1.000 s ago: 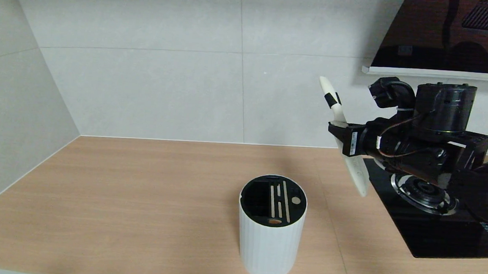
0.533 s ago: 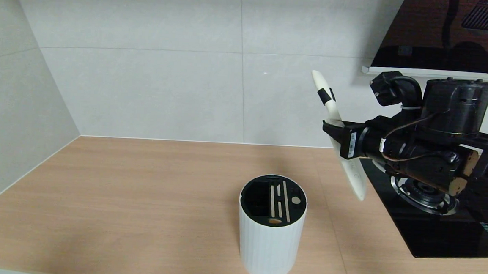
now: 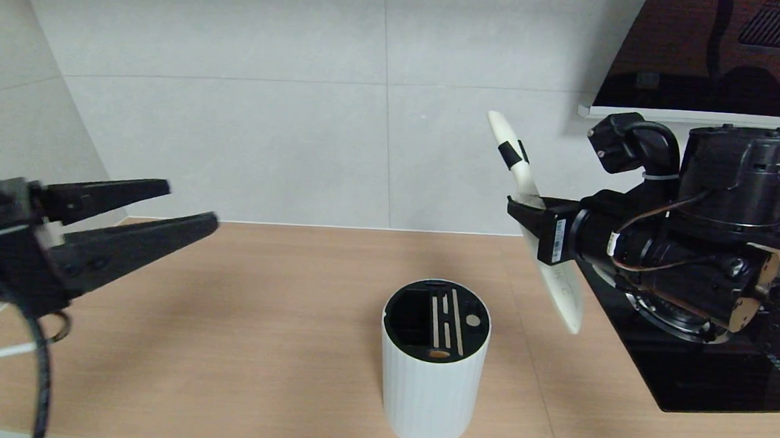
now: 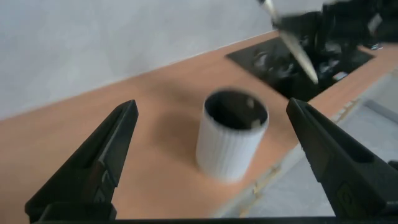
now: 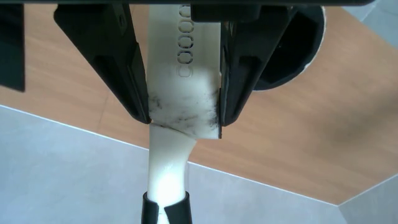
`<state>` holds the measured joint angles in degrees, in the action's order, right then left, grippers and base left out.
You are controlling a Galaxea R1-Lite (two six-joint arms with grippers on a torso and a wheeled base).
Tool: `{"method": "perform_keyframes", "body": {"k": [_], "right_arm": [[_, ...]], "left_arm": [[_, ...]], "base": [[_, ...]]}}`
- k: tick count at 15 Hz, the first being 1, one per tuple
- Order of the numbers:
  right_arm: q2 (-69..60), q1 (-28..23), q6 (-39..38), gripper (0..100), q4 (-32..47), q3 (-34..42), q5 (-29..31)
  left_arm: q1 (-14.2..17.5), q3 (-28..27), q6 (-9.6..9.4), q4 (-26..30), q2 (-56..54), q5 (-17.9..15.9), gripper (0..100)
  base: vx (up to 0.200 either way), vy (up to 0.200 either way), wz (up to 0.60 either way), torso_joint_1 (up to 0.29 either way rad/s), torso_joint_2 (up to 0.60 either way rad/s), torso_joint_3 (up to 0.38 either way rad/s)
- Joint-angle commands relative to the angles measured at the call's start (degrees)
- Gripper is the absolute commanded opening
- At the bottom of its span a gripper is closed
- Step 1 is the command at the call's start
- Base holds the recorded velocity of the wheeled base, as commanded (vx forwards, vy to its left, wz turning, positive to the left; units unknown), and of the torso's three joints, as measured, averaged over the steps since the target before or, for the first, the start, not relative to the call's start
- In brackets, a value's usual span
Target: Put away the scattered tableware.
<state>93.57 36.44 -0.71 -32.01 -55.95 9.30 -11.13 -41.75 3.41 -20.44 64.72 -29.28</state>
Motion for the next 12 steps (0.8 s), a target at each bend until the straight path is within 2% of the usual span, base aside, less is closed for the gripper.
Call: {"method": "perform_keyframes", "body": {"k": [1, 2, 3, 4, 5, 6, 9, 11, 12], "right_arm": [[-0.06, 1.88, 0.00, 0, -0.07, 0.41, 0.28], [0.29, 2.41, 0.00, 0, -0.16, 0.58, 0.28], [0.29, 3.29, 0.00, 0, -0.51, 0.85, 0.45], [0.29, 3.38, 0.00, 0, -0.51, 0.85, 0.37], [-0.15, 4.43, -0.08, 0, -0.59, 1.02, 0.54], [-0.24, 5.40, -0.17, 0, -0.59, 1.11, 0.98], [0.20, 9.35, -2.02, 0, -0.59, 1.11, 1.42], [0.91, 12.52, -2.90, 0, -0.59, 1.20, 3.35], [1.35, 13.22, -2.98, 0, -0.59, 1.20, 4.06]], "left_arm": [[-5.31, 2.91, 4.76, -8.82, 12.18, 0.54, 100], [-5.92, 4.40, 8.19, -12.78, 13.50, 0.45, 100], [-7.15, 4.75, 10.47, -16.21, 14.56, 0.72, 100], [-7.33, 4.75, 10.82, -16.65, 14.65, 0.72, 100], [-8.56, 3.96, 16.10, -19.02, 14.91, 0.28, 100], [-10.05, 3.08, 19.97, -19.11, 15.52, 0.28, 100], [-14.27, 1.94, 28.58, -20.78, 18.51, 0.28, 100], [-16.12, 2.64, 32.97, -27.72, 21.59, 0.81, 100], [-16.38, 2.99, 34.29, -30.09, 22.47, 1.07, 100]], "base": [[0.000, 0.000, 0.00, 0.000, 0.00, 0.000], [0.000, 0.000, 0.00, 0.000, 0.00, 0.000], [0.000, 0.000, 0.00, 0.000, 0.00, 0.000], [0.000, 0.000, 0.00, 0.000, 0.00, 0.000], [0.000, 0.000, 0.00, 0.000, 0.00, 0.000], [0.000, 0.000, 0.00, 0.000, 0.00, 0.000], [0.000, 0.000, 0.00, 0.000, 0.00, 0.000], [0.000, 0.000, 0.00, 0.000, 0.00, 0.000], [0.000, 0.000, 0.00, 0.000, 0.00, 0.000]]}}
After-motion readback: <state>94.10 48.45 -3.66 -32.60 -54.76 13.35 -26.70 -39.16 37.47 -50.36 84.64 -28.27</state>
